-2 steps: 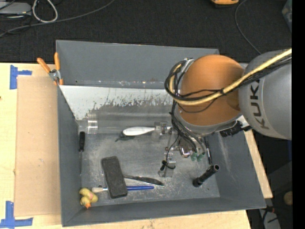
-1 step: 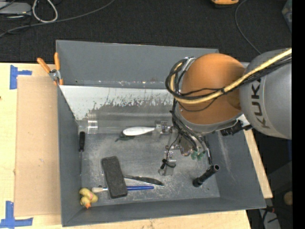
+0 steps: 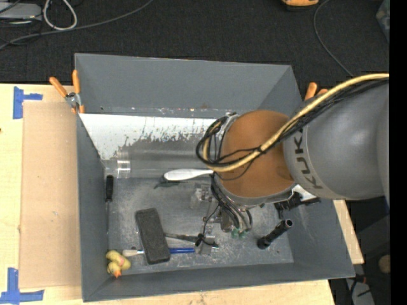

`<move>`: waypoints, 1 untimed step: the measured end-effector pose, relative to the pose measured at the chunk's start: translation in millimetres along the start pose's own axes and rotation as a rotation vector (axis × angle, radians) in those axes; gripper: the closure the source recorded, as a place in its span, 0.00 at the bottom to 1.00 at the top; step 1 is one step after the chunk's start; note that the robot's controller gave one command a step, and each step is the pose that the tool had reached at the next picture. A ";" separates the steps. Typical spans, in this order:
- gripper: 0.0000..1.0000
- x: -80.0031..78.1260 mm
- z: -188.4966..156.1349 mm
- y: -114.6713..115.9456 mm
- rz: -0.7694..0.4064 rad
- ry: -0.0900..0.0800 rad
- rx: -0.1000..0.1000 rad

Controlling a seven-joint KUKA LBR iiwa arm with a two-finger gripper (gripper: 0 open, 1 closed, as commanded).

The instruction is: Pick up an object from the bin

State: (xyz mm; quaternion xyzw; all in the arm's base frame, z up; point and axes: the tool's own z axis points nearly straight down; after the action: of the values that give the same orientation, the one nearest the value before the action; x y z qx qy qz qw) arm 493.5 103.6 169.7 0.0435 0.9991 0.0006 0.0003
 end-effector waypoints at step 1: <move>0.00 11.8 11.6 21.7 0.104 -0.006 -0.001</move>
Offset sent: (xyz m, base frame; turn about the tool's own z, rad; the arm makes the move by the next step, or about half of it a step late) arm -0.0237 0.0381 -0.0418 0.0392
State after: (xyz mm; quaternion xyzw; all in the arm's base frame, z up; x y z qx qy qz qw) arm 483.6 126.2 158.1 0.0956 0.9954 0.0011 0.0033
